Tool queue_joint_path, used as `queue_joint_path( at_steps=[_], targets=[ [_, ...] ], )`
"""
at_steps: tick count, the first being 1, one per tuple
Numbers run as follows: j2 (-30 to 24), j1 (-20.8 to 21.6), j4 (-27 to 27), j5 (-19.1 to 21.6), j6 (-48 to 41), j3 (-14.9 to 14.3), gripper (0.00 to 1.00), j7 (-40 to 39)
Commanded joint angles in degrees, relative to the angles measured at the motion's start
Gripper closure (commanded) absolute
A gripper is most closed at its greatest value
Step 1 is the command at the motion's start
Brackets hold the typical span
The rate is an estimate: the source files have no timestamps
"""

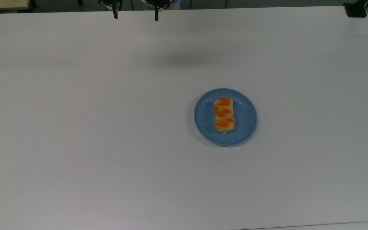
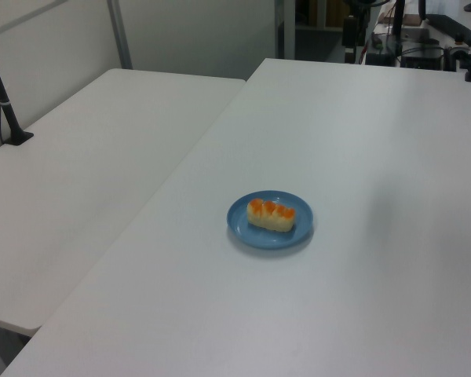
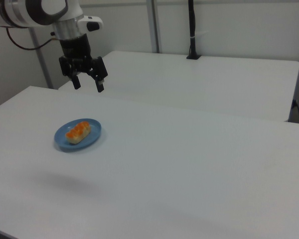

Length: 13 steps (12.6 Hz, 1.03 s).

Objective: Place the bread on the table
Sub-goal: 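Move the open gripper down over the glazed bread roll on the plate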

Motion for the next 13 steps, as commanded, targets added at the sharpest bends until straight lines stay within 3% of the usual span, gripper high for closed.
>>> queue_joint_path(
  at_steps=[1,9,13],
  targets=[
    [-1.4,-0.1,-1.0,0.9,-1.3,-0.3,0.00,-0.3],
    [-0.5,0.6,-1.2,1.2,0.5,0.2,0.00,-0.3],
    [2.7,4.8,-0.9,2.1,5.1,0.5,0.00,6.0]
  ],
)
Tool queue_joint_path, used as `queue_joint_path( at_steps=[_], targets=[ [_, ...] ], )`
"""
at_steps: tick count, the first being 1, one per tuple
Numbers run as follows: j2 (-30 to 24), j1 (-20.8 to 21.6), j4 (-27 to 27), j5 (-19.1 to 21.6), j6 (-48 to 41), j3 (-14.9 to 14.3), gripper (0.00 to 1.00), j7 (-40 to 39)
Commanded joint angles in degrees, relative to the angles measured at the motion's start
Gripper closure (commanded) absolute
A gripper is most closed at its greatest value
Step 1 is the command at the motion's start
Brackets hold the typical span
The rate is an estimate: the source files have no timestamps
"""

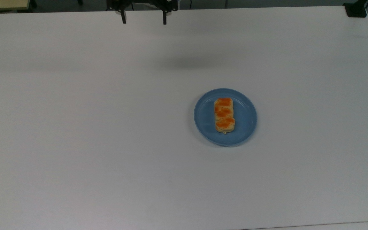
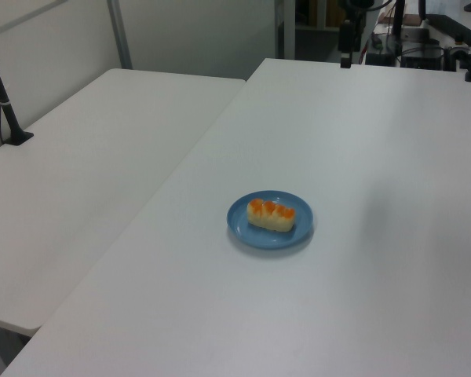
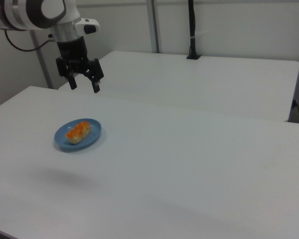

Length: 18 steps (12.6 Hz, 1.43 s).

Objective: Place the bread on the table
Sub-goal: 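Move the open gripper down over the glazed bread roll on the plate, then close the gripper on the glazed bread roll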

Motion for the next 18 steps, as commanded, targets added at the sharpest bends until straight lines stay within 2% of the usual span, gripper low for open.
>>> queue_joint_path(
  at_steps=[1,5,9,12,14,18],
  targets=[
    [2.6,5.4,-0.6,0.7,5.0,-0.1,0.00,7.5],
    [11.1,12.0,-0.5,0.0,13.7,-0.2,0.00,18.6],
    [20.6,15.0,-0.3,-0.4,23.1,-0.2,0.00,25.0],
    [24.6,16.8,-0.2,-1.7,27.5,-0.2,0.00,27.3],
    [27.4,17.3,-0.2,-4.5,30.8,-0.2,0.00,31.3],
    [28.6,17.3,-0.3,-5.1,33.5,-0.2,0.02,33.1]
  ],
)
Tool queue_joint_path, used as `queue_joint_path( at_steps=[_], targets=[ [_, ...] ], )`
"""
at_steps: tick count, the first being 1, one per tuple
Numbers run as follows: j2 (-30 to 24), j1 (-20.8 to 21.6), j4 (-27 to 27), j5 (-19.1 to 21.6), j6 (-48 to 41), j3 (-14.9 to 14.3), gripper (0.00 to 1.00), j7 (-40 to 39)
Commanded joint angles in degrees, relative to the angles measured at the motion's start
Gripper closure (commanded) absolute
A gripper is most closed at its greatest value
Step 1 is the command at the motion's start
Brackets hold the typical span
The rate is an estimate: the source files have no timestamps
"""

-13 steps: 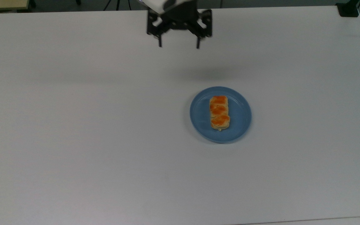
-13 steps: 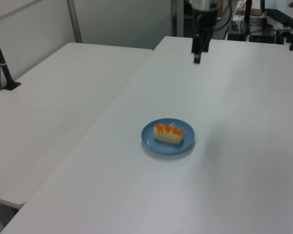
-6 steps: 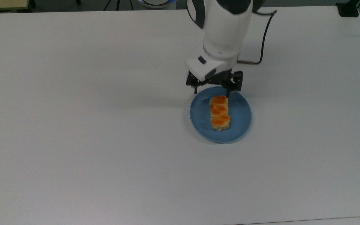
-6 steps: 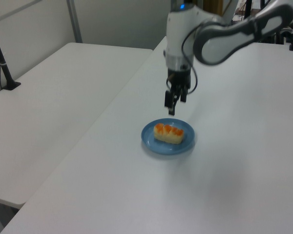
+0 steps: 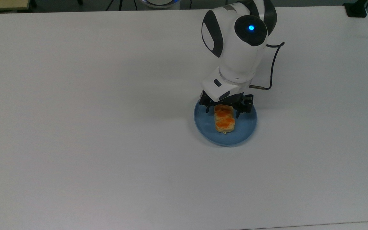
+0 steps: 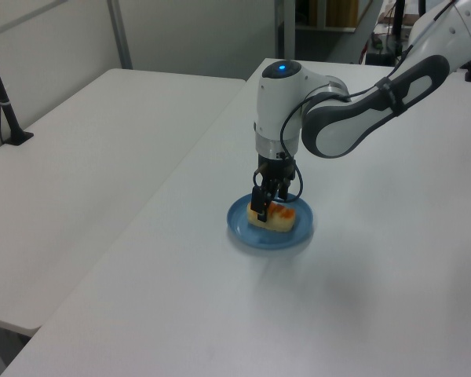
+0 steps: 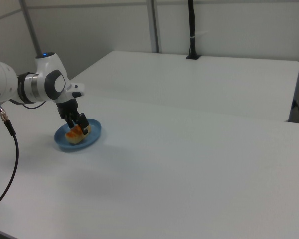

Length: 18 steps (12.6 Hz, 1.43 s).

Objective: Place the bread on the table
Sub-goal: 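Close the gripper on the glazed bread roll, then lift the bread roll off the plate and carry it beside the plate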

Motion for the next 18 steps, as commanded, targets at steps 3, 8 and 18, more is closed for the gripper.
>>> queue_joint_path(
  at_steps=[3,8,18],
  targets=[
    [0.6,0.7,0.1,-1.6,1.0,-0.6,0.42,1.6],
    [0.2,0.7,0.6,-1.5,0.9,-0.6,0.54,1.4],
    [-4.3,-10.8,2.2,-1.4,-6.3,-1.1,0.53,-22.0]
  ],
)
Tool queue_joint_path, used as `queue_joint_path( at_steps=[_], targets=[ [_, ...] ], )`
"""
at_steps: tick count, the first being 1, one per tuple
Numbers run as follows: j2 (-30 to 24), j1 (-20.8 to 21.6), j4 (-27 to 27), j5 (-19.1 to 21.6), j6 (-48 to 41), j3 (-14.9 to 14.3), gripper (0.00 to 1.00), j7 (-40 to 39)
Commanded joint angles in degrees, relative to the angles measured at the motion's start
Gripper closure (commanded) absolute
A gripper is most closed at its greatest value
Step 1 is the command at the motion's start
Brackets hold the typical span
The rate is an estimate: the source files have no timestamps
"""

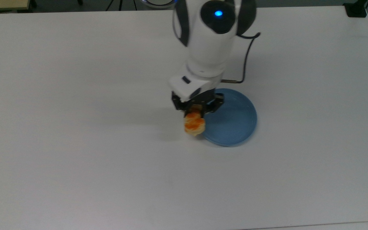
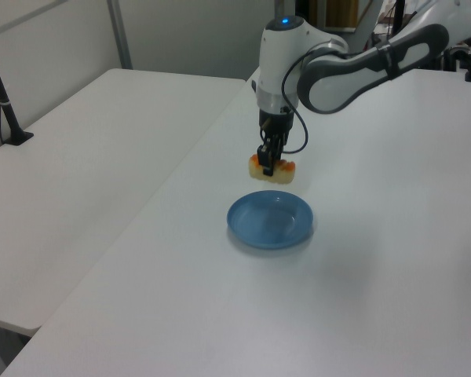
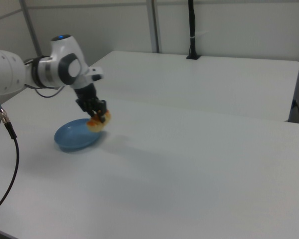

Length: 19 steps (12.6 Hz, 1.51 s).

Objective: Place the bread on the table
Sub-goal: 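Lift the bread roll off the plate and carry it beside the plate, then lower the bread roll onto the table and open the gripper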

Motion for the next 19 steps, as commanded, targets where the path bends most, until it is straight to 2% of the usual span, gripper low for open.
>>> queue_joint_path(
  at_steps=[1,5,6,7,8,10,12,14,18,19],
  targets=[
    [-1.0,-5.8,-2.0,-0.7,-1.1,0.0,0.51,-8.6],
    [0.7,-8.4,-3.6,-1.5,-0.2,-0.1,0.46,-12.9],
    [1.4,-8.4,-3.7,-2.9,-0.1,0.0,0.44,-12.9],
    [1.8,-8.4,-3.7,-4.8,-0.1,0.0,0.38,-13.0],
    [2.1,-8.4,-3.8,-5.1,-0.1,0.0,0.30,-13.0],
    [2.1,-8.5,-3.7,-5.1,-0.2,0.0,0.00,-12.9],
    [1.1,-8.5,-3.0,-4.5,-0.3,0.0,0.00,-12.2],
    [-2.4,-8.0,-3.0,-4.2,-1.3,0.0,0.00,-11.7],
    [-12.1,-7.7,-3.2,-3.8,-9.5,0.6,0.00,-10.3],
    [-15.0,-7.9,-3.2,-1.5,-13.0,0.6,0.00,-10.3]
  ],
)
